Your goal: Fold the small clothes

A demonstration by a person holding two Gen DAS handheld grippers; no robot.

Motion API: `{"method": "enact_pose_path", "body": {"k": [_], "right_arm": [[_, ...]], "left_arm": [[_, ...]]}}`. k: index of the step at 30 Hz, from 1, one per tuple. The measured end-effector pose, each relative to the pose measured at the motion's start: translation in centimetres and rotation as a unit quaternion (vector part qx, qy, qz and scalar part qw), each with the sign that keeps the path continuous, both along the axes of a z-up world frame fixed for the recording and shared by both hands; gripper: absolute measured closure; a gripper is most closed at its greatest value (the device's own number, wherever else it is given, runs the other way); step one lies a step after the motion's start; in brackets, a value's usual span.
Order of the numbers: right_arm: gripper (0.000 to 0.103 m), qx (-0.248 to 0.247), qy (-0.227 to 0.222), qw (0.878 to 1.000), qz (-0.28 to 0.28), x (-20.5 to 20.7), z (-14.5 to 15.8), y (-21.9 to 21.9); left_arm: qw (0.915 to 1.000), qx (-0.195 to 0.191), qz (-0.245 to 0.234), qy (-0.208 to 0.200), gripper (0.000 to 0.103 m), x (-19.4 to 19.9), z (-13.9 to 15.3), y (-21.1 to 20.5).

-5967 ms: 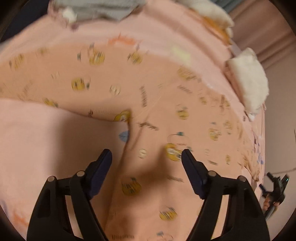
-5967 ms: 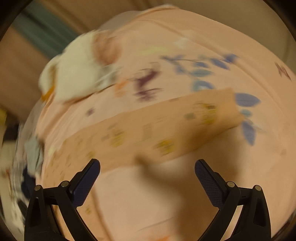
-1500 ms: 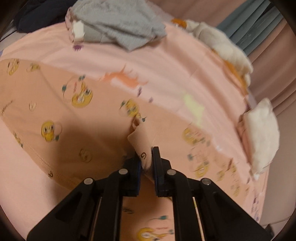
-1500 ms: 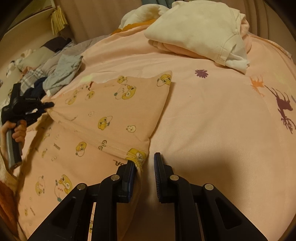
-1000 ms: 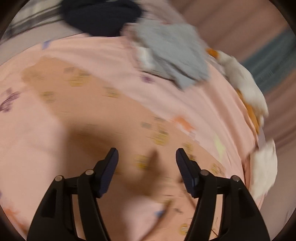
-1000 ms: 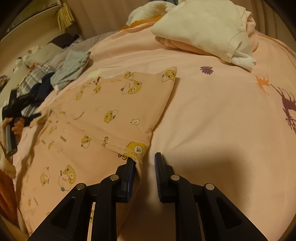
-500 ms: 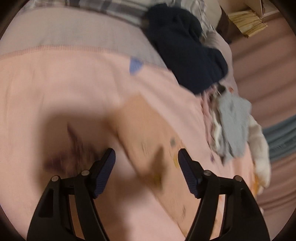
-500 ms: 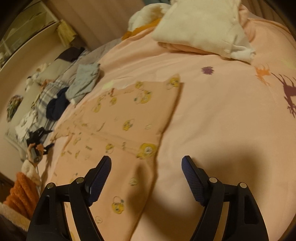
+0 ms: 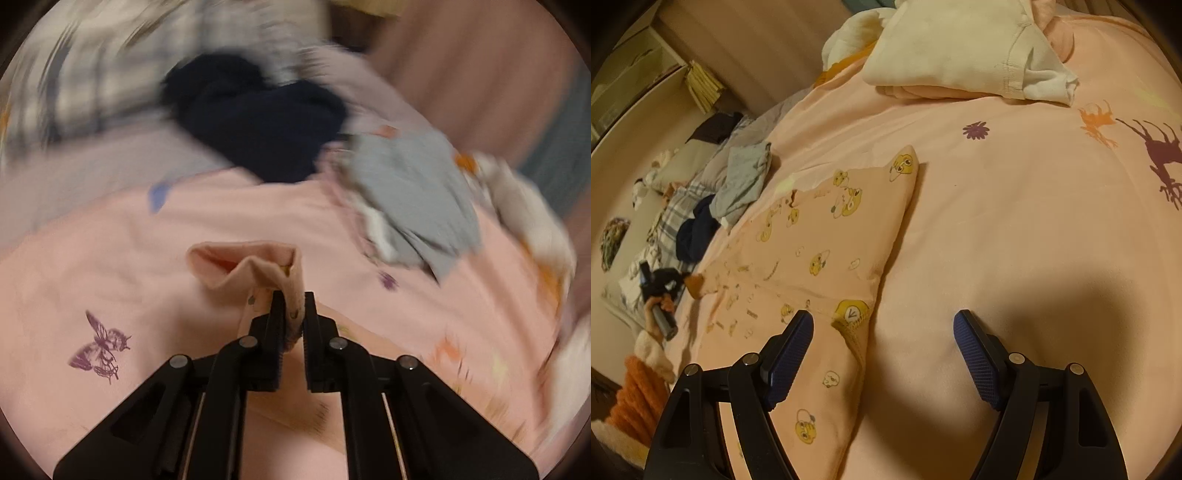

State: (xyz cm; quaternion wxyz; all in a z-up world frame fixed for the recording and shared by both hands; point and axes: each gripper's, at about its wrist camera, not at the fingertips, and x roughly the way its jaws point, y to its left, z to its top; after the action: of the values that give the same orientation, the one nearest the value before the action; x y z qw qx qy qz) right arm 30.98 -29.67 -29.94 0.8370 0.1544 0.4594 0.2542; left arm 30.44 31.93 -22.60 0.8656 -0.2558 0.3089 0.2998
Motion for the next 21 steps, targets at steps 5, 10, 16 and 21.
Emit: {"method": "enact_pose_path", "body": {"k": [5, 10, 16, 21], "right_arm": [[0.025, -0.012, -0.007, 1.000, -0.010, -0.3, 0.6, -0.1], [0.025, 0.011, -0.020, 1.000, -0.017, -0.7, 1.3, -0.7], [0.025, 0.009, -0.020, 1.000, -0.019, -0.7, 1.2, -0.7], [0.025, 0.028, -0.017, 0.999, -0.021, -0.7, 1.3, -1.1]], "left_arm": [[0.9876, 0.061, -0.145, 0.011, 0.095, 2.1, 1.9, -10.5], [0.9653, 0.064, -0.252, 0.026, 0.095, 3.5, 1.2, -19.4], [0.9341, 0.030, -0.352, 0.050, 0.078, 4.4, -0.7, -25.5], [0.9306, 0.047, -0.358, 0.058, 0.044, 2.5, -0.3, -24.4]]}}
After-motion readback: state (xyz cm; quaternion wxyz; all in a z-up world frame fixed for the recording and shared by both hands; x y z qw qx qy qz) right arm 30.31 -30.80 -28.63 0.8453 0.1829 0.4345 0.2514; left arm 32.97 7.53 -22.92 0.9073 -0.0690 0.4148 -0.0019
